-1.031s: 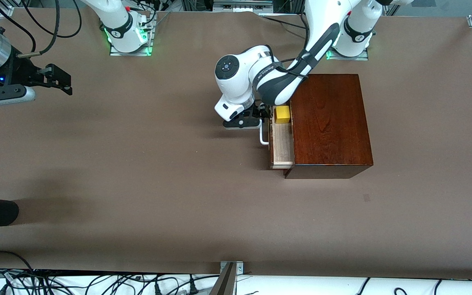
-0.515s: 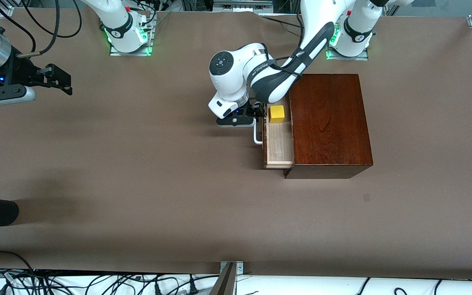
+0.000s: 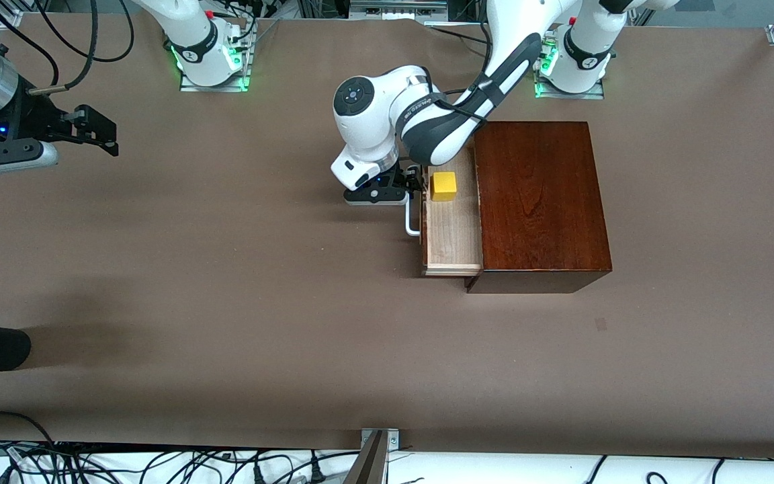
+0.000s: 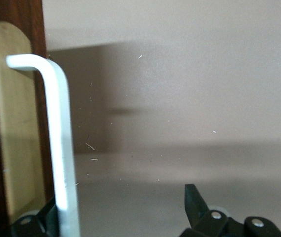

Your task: Open drawer, take yellow block, close drawer

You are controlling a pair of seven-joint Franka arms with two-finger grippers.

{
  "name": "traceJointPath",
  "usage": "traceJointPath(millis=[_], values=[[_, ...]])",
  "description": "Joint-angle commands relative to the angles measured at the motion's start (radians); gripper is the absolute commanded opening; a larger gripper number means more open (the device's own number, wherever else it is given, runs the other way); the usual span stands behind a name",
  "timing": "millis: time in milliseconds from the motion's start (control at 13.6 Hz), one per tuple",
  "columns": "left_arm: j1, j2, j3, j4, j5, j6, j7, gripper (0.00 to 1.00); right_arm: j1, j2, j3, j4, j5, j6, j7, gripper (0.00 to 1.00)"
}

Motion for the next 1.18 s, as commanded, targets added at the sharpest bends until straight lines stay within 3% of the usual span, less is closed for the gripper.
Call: traceJointPath(millis=[0,368,663,1104], values=[[-0.012,0.024,-0.008,0.135,0.01,-0.128,0.089,1.0,-0.007,0.007,0.005,0.02,-0.002,-0.019,0.003,1.0],[0.037,-0.095,-0.008,0.195,-0.002,-0.389,0.247,1.0,-0.007,0.007,0.005,0.02,-0.002,-0.019,0.003,1.0],[0.173,-0.226,-0.014,0.195,-0.05,-0.49,0.349,1.0,-0.007,0.007,0.005,0.02,-0.002,-0.019,0.001,1.0],[0.429,-0.344,-0.019,0.196,-0.12,-0.556,0.72,1.0,0.004,0.008,0.011,0.025,0.004,0.01,0.017,1.0]])
